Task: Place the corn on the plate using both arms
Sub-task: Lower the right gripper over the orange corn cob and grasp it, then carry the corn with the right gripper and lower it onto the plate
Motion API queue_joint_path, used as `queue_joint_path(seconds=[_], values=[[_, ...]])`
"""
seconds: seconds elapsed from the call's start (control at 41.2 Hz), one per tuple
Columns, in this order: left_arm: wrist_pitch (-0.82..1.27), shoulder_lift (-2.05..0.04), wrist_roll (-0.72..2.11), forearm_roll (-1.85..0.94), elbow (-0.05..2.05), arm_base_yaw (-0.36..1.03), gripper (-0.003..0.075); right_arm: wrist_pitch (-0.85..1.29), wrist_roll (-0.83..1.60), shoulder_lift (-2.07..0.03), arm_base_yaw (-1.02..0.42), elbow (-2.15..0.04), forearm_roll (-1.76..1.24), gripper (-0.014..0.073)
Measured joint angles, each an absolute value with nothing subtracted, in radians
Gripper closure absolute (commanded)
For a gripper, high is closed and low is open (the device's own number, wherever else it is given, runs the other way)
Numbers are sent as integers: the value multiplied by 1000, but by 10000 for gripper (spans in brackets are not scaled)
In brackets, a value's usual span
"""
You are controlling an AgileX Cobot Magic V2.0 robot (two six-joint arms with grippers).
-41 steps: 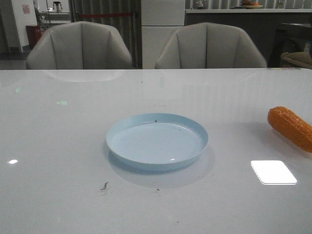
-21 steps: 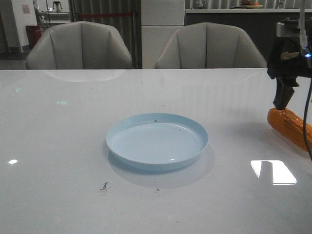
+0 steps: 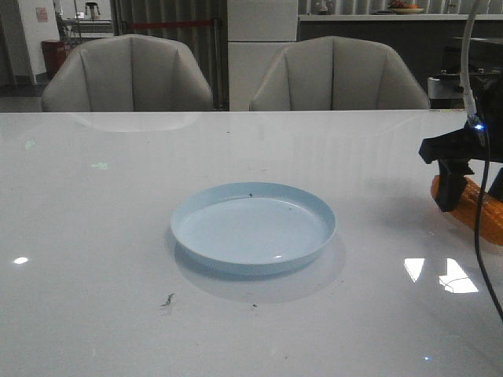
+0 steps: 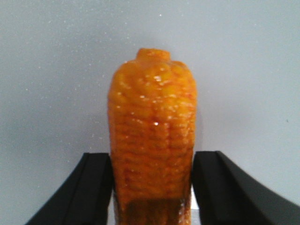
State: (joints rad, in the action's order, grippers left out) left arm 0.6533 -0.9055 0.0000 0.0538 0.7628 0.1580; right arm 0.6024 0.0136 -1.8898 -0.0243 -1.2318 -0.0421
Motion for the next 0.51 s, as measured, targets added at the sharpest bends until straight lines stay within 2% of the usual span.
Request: queue_joint_path(seconds=[0.097,0.267,0.51], values=[[652,-906,0,54,763,158,231,602,14,-1890,-24,-1234,-42,376],[651,-906,0,52,763,158,231,622,14,-1894,-24,-1255,-47,377],[646,-906,0,25,763,158,231,767,14,-1899,-87,-1443,-85,376]])
